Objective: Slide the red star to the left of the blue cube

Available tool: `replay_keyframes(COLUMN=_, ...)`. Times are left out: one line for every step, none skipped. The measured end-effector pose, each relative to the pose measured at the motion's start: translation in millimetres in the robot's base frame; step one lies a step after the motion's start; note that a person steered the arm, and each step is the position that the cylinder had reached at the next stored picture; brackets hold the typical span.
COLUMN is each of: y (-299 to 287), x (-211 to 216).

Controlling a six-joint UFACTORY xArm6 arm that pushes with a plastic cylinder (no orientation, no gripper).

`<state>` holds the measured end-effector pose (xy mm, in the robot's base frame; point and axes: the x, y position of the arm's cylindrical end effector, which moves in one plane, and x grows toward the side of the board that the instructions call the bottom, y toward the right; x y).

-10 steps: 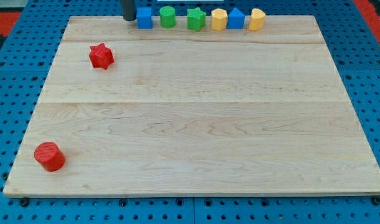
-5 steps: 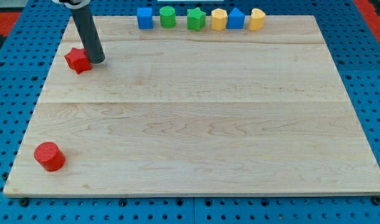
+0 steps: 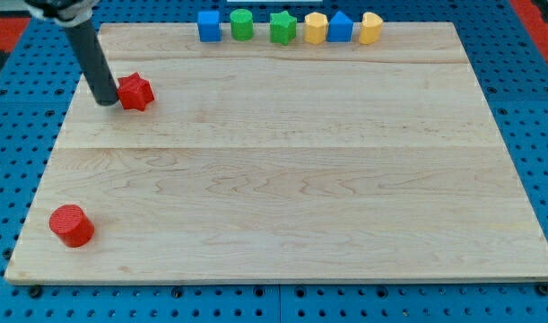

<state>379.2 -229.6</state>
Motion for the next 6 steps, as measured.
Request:
replay_keyframes(y=27, x=25)
replay_keyframes(y=35, x=-32)
replay_keyframes(y=35, x=-58)
replay_keyframes(y=34, x=-78)
replay_keyframes(y=20, x=-101)
replay_keyframes(y=40, x=-133)
